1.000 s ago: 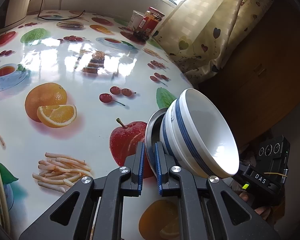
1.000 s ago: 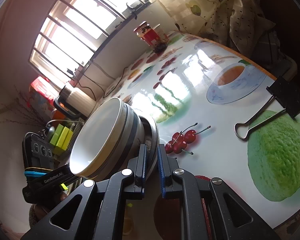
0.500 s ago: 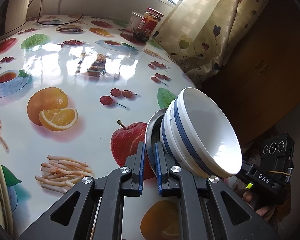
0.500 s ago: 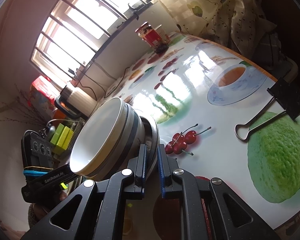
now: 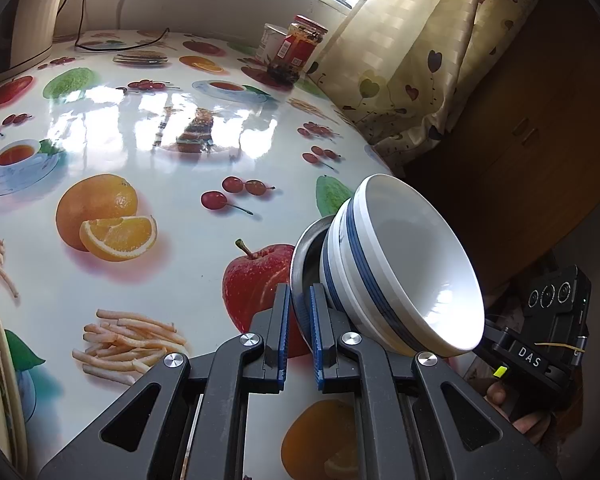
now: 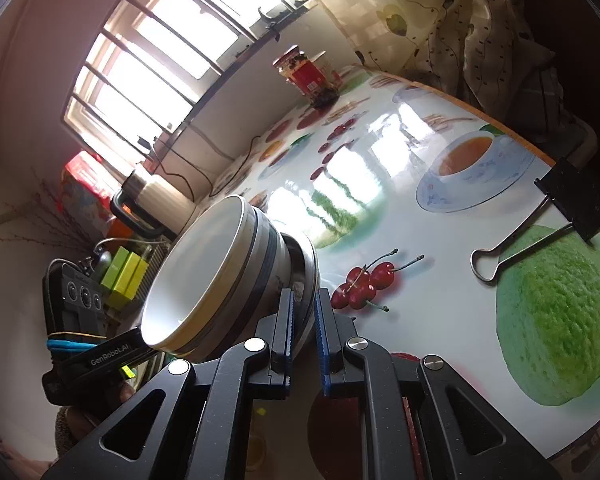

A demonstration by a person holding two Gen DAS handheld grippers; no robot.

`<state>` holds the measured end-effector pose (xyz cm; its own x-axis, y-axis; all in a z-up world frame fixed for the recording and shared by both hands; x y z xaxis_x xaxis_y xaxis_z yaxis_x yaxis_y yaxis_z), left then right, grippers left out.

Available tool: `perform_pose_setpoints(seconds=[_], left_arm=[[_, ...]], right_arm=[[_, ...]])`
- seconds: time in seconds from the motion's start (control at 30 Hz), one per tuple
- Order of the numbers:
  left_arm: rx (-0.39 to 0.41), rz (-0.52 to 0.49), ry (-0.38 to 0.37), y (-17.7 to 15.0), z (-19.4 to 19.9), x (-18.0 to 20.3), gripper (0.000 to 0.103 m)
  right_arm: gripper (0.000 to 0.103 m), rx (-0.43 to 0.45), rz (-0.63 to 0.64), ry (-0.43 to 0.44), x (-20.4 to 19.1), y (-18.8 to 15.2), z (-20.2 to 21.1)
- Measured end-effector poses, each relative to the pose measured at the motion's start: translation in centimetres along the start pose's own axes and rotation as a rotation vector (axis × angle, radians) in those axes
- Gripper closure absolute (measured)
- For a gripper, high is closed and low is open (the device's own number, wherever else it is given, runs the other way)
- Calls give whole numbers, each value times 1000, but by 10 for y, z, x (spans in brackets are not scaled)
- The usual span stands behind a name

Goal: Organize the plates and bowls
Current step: 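Lift the steel bowl with nested white bowls using both grippers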

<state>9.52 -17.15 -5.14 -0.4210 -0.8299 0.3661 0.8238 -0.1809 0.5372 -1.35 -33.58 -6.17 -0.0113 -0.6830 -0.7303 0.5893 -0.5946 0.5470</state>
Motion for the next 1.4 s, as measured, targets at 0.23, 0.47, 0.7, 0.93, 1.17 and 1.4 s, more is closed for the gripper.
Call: perform_pose_setpoints(seconds=[0.23,0.47,0.7,0.93,1.17,1.4], left_arm=[[0,1,2,0,-1,0,95],[-1,-1,4,0,1,0,95],[3,-4,7,3,2,1,95],[23,-1,12,5,12,-2,95],[40,6,19,8,23,-7,95],[44,14,23,6,30,-8,95]], right_arm=[[92,-1,-1,0,0,0,0],[92,0,-1,1,0,0,0],[92,6,2,5,-4,3,1],[92,3,11,13,-9,6,1],[92,3,36,24,-23,11,-3],[92,-1,40,29,-29,9,-7]])
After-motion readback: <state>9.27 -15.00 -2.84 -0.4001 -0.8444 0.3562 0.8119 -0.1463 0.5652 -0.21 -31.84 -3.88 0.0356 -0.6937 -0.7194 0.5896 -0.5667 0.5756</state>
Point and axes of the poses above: each gripper's, at about its wrist camera, not at the fingertips, and z roughly against the way its jaws point, x to its right, y to its top, the point moved 5 cm from there along -z, roughly the way its jaws point, and after that the axes turned 9 degrees about y, right-handed, at the moved point
